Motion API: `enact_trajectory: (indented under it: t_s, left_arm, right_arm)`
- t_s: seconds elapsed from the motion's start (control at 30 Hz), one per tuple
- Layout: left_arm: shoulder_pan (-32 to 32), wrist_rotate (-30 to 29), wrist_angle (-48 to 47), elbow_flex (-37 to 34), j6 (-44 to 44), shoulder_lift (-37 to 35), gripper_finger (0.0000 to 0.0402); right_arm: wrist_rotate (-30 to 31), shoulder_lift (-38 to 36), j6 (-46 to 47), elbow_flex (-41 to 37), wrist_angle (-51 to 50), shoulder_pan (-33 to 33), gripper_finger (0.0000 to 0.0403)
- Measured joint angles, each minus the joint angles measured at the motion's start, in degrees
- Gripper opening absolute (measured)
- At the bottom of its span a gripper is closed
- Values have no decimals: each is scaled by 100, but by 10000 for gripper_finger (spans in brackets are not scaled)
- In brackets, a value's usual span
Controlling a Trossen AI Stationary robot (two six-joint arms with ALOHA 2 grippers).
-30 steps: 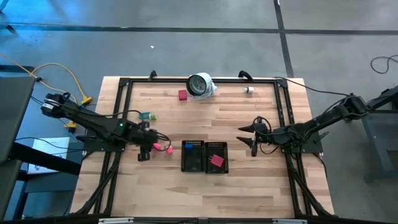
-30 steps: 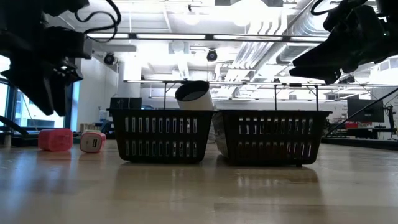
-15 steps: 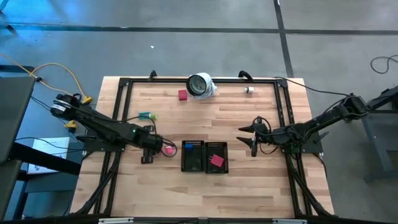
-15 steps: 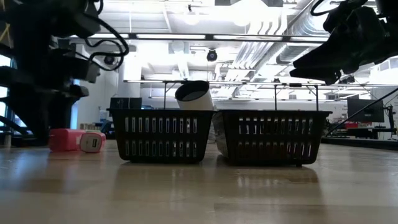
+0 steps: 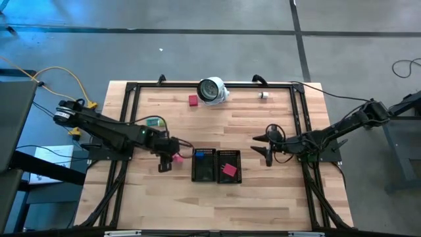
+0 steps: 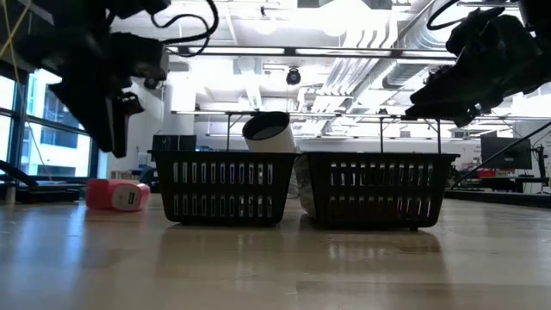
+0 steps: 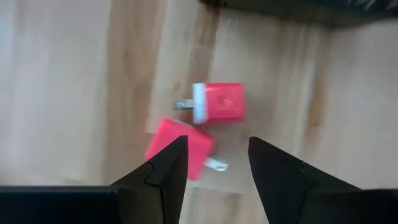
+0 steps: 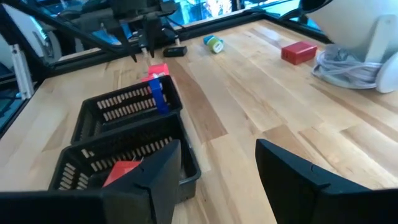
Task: Pick & Place Office items
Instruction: Put the pink charger adapter into the right black bin
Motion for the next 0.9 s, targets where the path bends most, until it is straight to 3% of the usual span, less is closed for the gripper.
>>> enact_trajectory:
  t_s: [0.23, 0.43, 0.7, 0.9]
  left_arm:
    - [71, 70, 284, 36, -2118, 0, 161]
    - [133, -515, 740, 41, -3771, 0, 161]
    - [248, -666, -89, 38, -5079, 91, 161]
    - [127, -640, -106, 38, -5708, 414, 161]
  right_arm:
    - [-1, 0, -47, 0, 0, 0, 194]
    - [-91, 0, -145, 0, 0, 0, 194]
    - [-271, 2, -246, 0, -9, 211, 194]
    - [-189, 2, -349, 0, -22, 452, 194]
